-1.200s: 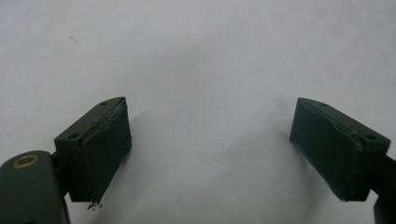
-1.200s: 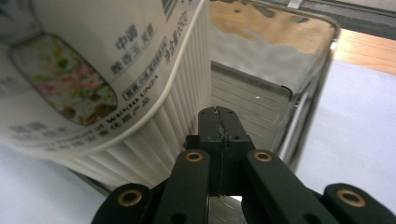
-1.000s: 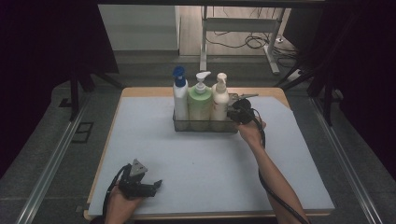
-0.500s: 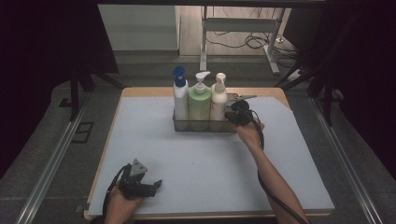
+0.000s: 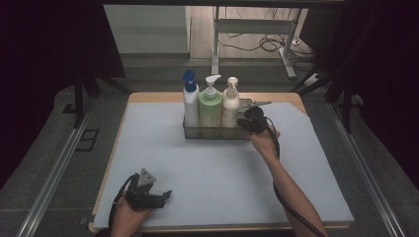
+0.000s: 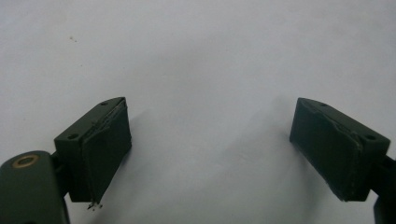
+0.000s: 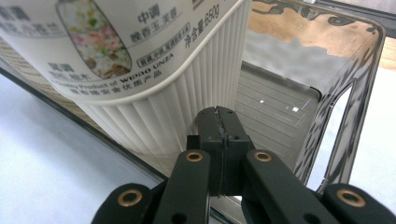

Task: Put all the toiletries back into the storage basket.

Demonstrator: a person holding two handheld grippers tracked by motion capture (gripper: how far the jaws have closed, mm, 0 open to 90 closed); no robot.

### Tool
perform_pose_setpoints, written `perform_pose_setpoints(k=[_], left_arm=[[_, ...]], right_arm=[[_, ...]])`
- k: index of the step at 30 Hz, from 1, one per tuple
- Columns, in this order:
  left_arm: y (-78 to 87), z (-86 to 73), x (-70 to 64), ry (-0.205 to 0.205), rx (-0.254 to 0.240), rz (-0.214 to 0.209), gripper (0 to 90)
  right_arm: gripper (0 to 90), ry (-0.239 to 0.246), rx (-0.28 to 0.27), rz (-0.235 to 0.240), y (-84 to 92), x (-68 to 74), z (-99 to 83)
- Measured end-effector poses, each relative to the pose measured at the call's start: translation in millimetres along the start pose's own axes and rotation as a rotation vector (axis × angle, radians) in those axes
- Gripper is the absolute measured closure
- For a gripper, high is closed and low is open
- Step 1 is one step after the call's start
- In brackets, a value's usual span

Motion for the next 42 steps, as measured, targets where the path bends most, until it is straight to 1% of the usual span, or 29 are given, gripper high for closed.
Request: perform_pose_setpoints(k=[3,4,7,11,13,16,18,21,25,28,35,42], left_arm=[[0.2,-0.1,0.2,-0.002,0.002,0.000,12.3],[0.1,-0.2,0.2,-0.003,0.002,0.001,12.3],[0.1,-0.1,0.1,-0.002,0.002,0.000,12.3],[0.1,-0.2,0.2,-0.003,0.002,0.001,12.3],[0.1,-0.2,0.1,-0.003,0.001,0.001,12.3],[0.2,-0.2,0.2,-0.003,0.001,0.001,12.3],[0.2,-0.2,0.2,-0.003,0.002,0.001,12.2],[0.2,-0.2,0.2,-0.003,0.002,0.001,12.2],[0.2,-0.2,0.2,-0.003,0.001,0.001,12.2],[0.1,-0.2,0.1,-0.003,0.001,0.001,12.3],[0.2,-0.2,0.1,-0.002,0.001,0.001,12.2],[0.2,-0.2,0.1,-0.002,0.001,0.001,12.3]], right_arm=[[81.5,0.010,-0.003,-0.012,1.7,-2.2,-0.7],[80.2,0.011,-0.004,-0.013,2.4,-3.0,-0.9],[72.2,0.006,-0.017,-0.010,6.4,-6.3,-1.1],[64.7,0.027,-0.027,-0.017,12.1,-7.0,-1.9],[58.5,0.041,-0.031,-0.020,14.7,-7.4,-2.4],[50.6,0.052,-0.043,-0.017,19.3,-8.3,-2.9],[47.3,0.055,-0.045,-0.007,22.9,-8.4,-3.0],[44.8,0.065,-0.054,-0.004,29.0,-8.4,-3.5],[42.5,0.056,-0.066,0.023,36.6,-6.8,-4.1],[41.4,0.059,-0.066,0.040,41.1,-4.9,-4.4],[37.6,0.093,-0.072,0.041,50.9,0.2,-5.1],[32.6,0.102,-0.060,0.063,58.8,1.0,-10.3]])
Point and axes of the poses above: each handheld gripper's, and its own axes: y roughly backward along the jaws, z roughly out of its top, x roughly to its left, the point moved 6 cm from there along -y, roughly forward along the jaws, and after that the axes turned 9 degrees about -y, right-handed, at the moved point
